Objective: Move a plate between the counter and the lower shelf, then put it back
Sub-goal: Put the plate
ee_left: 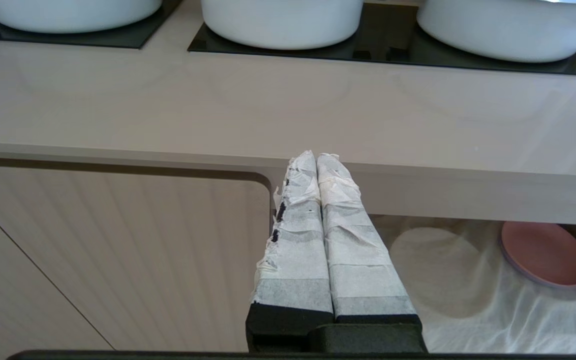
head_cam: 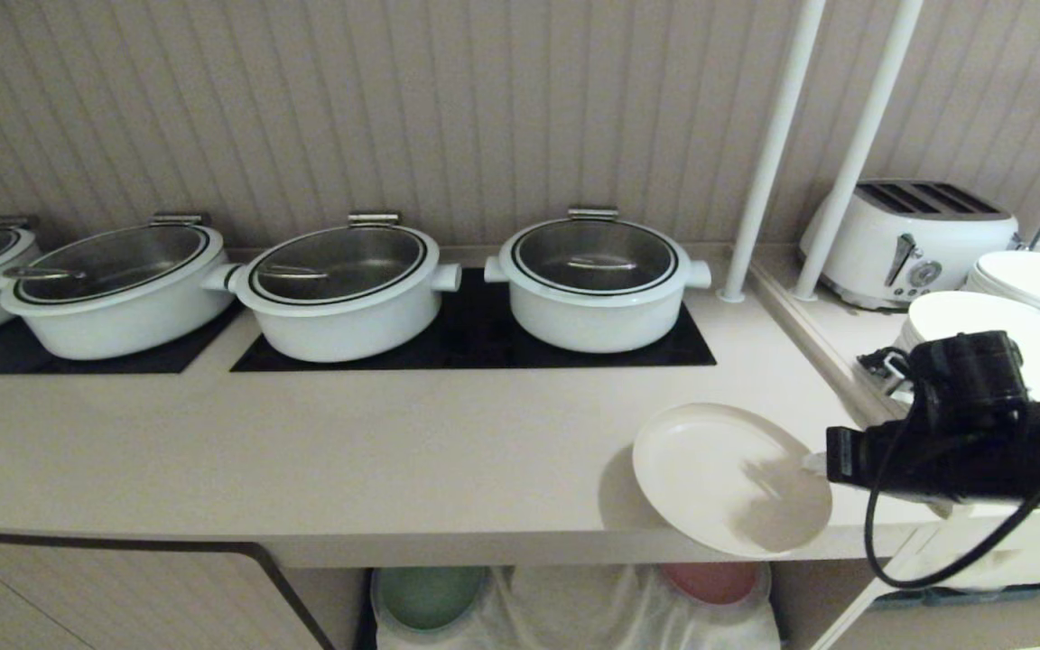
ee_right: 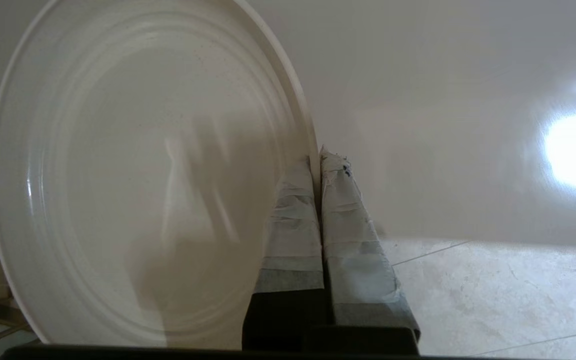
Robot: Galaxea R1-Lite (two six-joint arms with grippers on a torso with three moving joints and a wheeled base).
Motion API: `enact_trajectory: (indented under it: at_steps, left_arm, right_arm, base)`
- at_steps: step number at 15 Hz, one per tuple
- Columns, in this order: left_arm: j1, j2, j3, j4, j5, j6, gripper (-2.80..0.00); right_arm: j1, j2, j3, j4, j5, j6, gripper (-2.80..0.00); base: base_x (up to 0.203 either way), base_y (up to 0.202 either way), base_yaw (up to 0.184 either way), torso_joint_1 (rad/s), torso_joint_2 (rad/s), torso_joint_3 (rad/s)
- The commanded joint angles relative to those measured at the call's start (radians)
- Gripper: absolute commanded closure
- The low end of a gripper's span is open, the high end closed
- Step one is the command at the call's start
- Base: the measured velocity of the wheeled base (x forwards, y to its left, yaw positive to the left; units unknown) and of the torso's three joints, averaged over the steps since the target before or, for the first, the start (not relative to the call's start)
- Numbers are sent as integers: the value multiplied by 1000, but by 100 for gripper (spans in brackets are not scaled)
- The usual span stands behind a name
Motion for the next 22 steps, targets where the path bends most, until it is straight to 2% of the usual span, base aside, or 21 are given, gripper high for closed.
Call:
enact_trajectory:
  at_steps: [1,6,11,22]
  left_arm:
    - [0,0,0,-1,0,-1,0]
    - [0,0,0,0,0,-1,0]
    - [0,0,0,-1,0,-1,0]
    - [0,0,0,0,0,-1,0]
  right_arm:
    - [5,131,-84,-6,2,2,0]
    - [7,216,-174,-17,3,5,0]
    - [5,249,-186,-77,5,6,0]
    - [5,258,-186,-76,6,9,0]
  base:
    - [0,0,0,0,0,0]
    - [0,0,0,0,0,0]
    - [0,0,0,0,0,0]
    - [0,0,0,0,0,0]
